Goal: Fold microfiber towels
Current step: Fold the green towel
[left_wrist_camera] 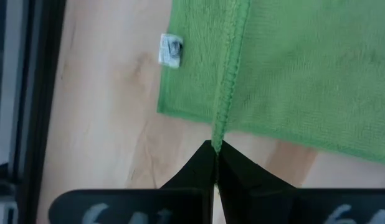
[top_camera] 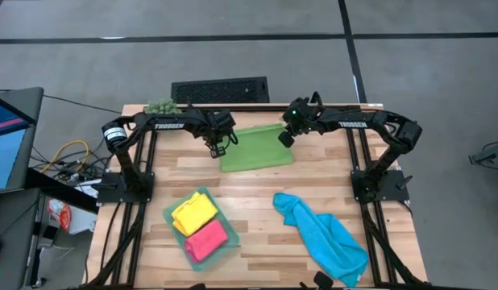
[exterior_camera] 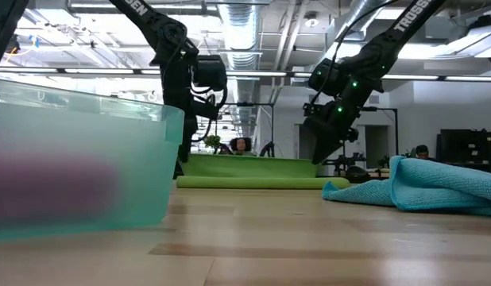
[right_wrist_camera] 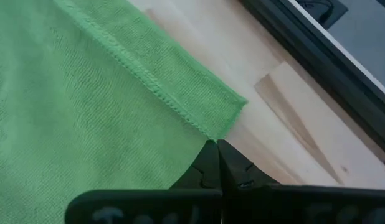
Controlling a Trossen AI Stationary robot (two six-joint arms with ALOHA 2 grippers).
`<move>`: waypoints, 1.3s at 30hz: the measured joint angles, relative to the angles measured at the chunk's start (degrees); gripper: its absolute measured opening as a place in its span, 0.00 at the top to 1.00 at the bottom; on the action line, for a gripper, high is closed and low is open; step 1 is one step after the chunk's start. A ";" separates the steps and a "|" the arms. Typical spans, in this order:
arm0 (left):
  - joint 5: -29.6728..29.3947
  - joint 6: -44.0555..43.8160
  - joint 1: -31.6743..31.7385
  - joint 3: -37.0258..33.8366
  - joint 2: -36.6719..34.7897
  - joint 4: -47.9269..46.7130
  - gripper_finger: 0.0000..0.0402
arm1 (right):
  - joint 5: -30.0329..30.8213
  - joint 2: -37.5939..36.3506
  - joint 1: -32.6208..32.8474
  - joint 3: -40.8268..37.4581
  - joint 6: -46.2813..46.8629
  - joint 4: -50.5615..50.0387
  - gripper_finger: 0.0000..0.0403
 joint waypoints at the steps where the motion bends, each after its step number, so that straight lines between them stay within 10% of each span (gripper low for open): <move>1: 0.13 -0.15 0.01 0.27 -0.13 -1.08 1.00 | -0.02 0.00 0.00 0.00 0.10 0.04 1.00; 39: -0.50 0.68 0.84 0.92 0.41 2.07 0.90 | 3.36 4.90 -1.55 0.00 1.87 5.55 0.82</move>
